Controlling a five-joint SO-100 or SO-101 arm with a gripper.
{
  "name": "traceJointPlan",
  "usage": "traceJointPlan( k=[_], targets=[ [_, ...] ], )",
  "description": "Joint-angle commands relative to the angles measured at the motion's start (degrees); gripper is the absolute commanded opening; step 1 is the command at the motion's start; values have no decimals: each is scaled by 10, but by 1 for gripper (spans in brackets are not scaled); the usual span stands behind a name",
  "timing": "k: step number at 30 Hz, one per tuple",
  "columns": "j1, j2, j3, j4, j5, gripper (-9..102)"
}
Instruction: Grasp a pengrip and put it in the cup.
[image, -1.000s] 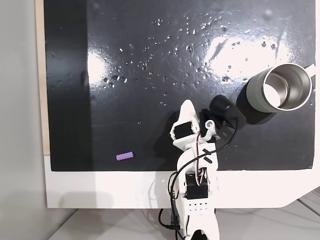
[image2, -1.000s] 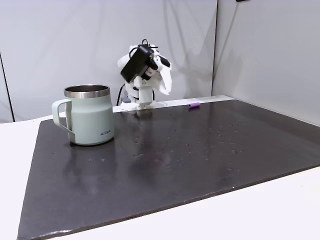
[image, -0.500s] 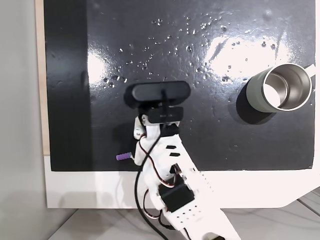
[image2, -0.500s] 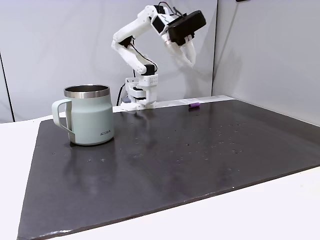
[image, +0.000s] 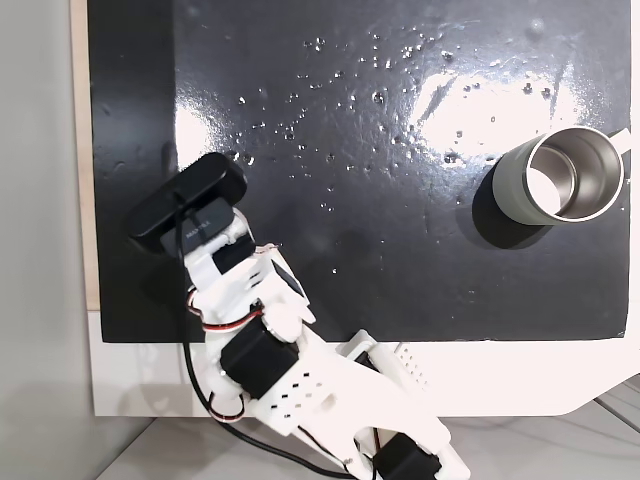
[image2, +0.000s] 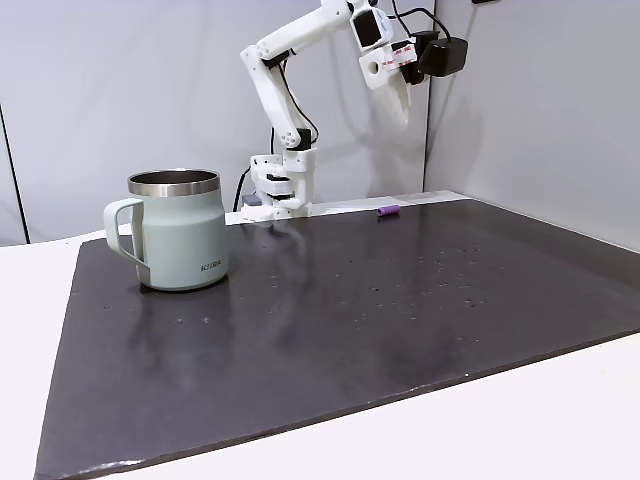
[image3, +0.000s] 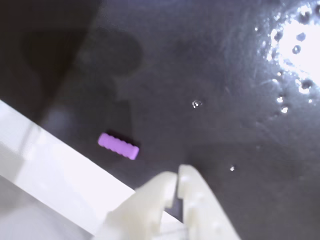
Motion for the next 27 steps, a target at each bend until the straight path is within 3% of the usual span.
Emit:
traceJointPlan(
  k=[1,4,7,14,21,27],
  targets=[
    [-27,-17,-41,9,-41,3],
    [-51,-57,-61,29,-69,6],
    [-73,-142,-146,105,-77,11],
    [-105,-156,-128,109,-131,23],
    [-129,-135,-64,111,-226,26],
    [-175,-158,-15,110,-250,27]
  ],
)
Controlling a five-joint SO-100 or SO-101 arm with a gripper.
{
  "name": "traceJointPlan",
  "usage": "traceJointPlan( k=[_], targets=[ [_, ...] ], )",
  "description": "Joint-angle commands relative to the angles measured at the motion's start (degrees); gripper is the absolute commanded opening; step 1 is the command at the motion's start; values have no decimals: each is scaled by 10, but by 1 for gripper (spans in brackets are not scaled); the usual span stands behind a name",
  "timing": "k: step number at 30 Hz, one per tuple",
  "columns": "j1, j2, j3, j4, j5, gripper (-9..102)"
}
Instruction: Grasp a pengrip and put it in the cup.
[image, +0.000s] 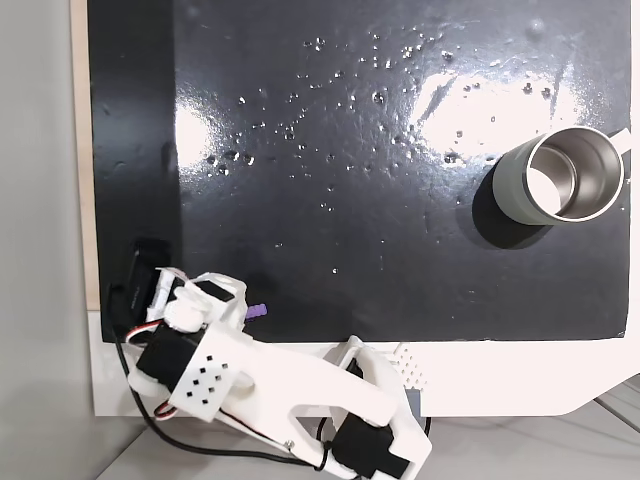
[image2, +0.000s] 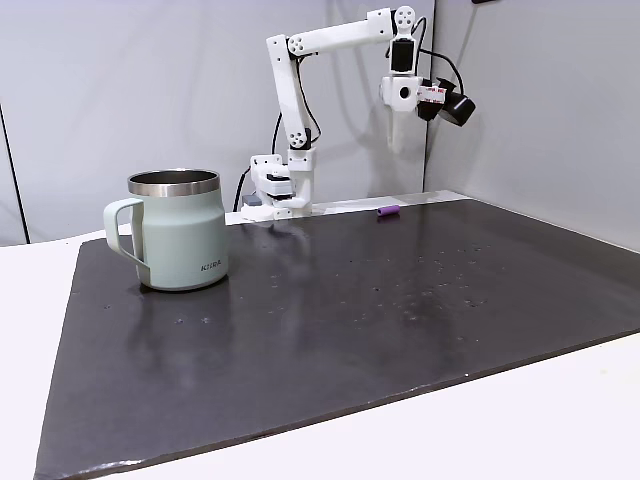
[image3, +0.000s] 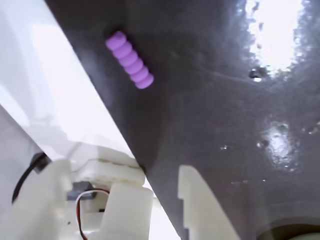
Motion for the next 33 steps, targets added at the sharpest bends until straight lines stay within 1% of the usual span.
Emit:
traceJointPlan(
  k=[1,5,10,19,24,28,31,33],
  targets=[
    [-29,-1,26,6,-14,28],
    [-47,-19,62,-18,-16,28],
    [-31,-56,61,-61,-28,28],
    [32,-142,-37,-94,-85,29],
    [26,-168,-51,-109,-86,29],
    [16,-156,-11,-132,-85,29],
    [5,-114,70,-172,-85,29],
    [-4,-69,146,-214,-85,29]
  ],
)
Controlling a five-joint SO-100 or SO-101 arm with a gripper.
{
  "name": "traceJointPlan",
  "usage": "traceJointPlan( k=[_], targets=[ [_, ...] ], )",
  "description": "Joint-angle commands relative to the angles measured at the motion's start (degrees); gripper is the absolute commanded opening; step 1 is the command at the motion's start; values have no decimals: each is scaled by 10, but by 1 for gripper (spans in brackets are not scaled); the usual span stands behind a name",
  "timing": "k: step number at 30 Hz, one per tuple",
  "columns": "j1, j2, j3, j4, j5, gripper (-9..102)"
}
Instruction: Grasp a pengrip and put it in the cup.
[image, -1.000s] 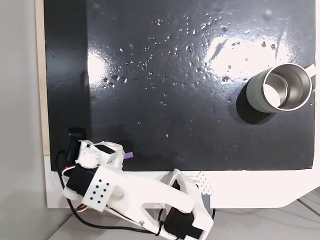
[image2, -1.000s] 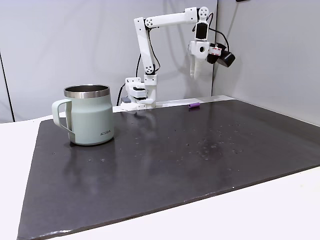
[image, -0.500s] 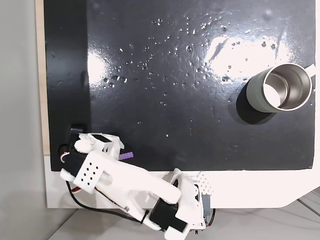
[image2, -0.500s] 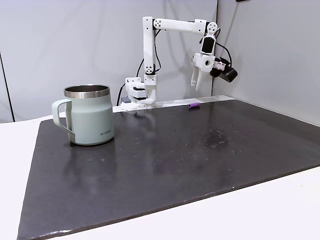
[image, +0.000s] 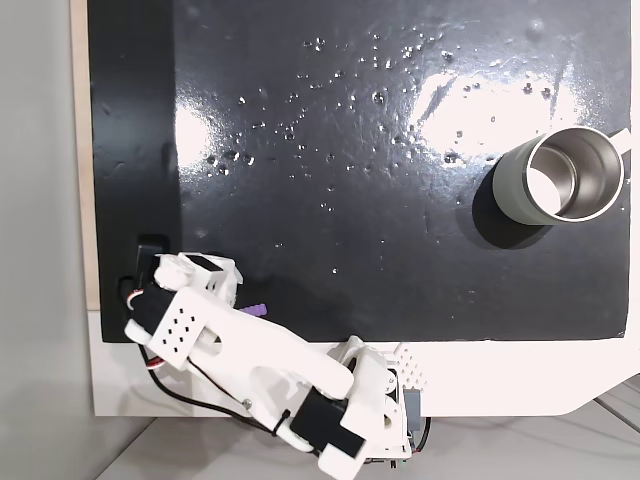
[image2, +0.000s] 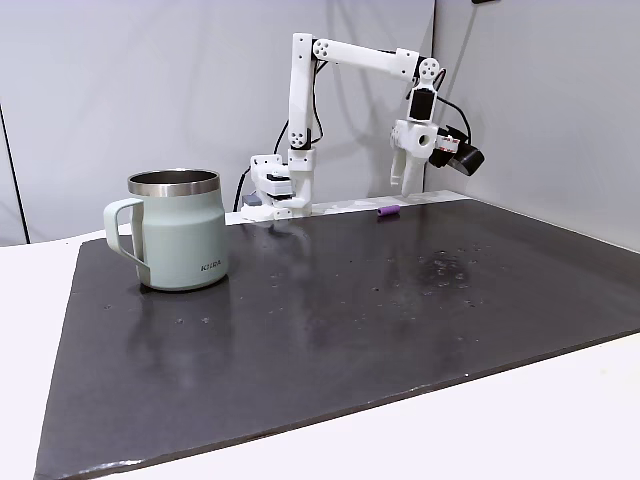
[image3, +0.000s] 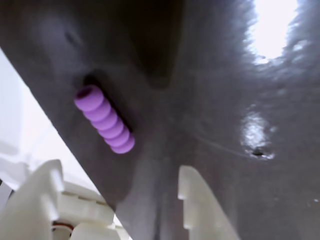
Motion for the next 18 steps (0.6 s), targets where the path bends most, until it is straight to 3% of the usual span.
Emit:
traceJointPlan(
  k=[1,6,18],
  targets=[
    [-18,95,107,-62,-4,29],
    [-33,160,217,-120,-5,29],
    [-19,69,170,-168,-5,29]
  ],
)
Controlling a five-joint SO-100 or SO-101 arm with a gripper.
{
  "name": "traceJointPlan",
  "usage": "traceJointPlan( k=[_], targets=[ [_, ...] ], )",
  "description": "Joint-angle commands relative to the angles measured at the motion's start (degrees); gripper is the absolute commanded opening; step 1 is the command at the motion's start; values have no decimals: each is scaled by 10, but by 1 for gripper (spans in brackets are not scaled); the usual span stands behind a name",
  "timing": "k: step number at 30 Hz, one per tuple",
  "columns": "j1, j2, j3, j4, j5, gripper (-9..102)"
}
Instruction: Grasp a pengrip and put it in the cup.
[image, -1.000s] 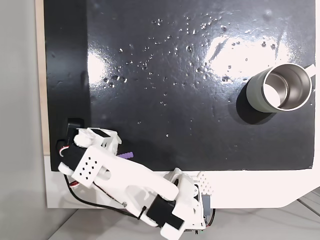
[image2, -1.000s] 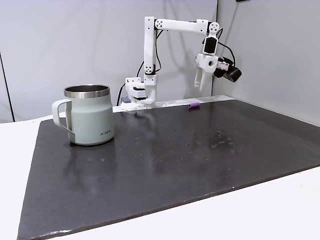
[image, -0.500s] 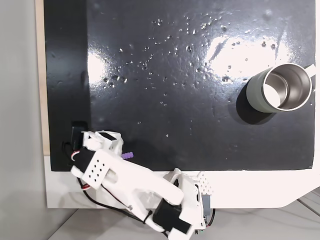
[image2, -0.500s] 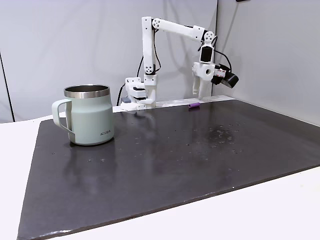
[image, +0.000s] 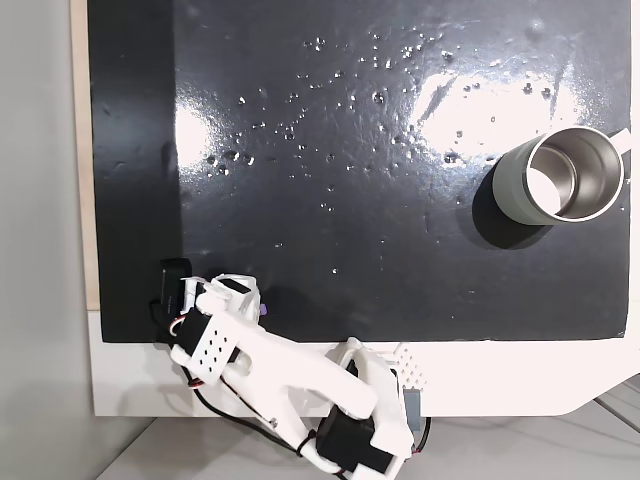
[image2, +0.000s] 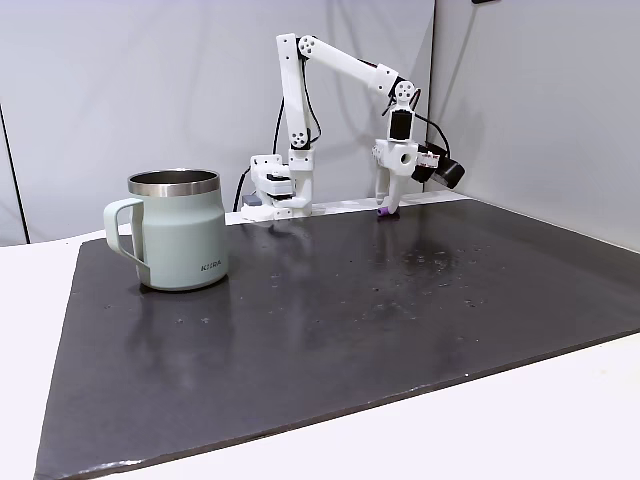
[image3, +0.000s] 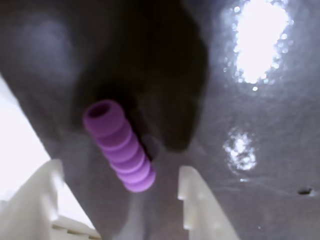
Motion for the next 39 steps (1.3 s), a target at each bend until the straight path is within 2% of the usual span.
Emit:
traceJointPlan(
  k=[1,8,13,16,26,33,39],
  targets=[
    [7,-18,-37,-18,-1,28],
    [4,-57,-36,-49,4,26],
    [-1,-76,-40,-76,17,12],
    [-1,-83,-43,-79,17,7],
    [-4,-88,-48,-77,30,2],
    [-13,-82,-118,25,149,1],
    [60,-21,-174,117,193,1]
  ],
)
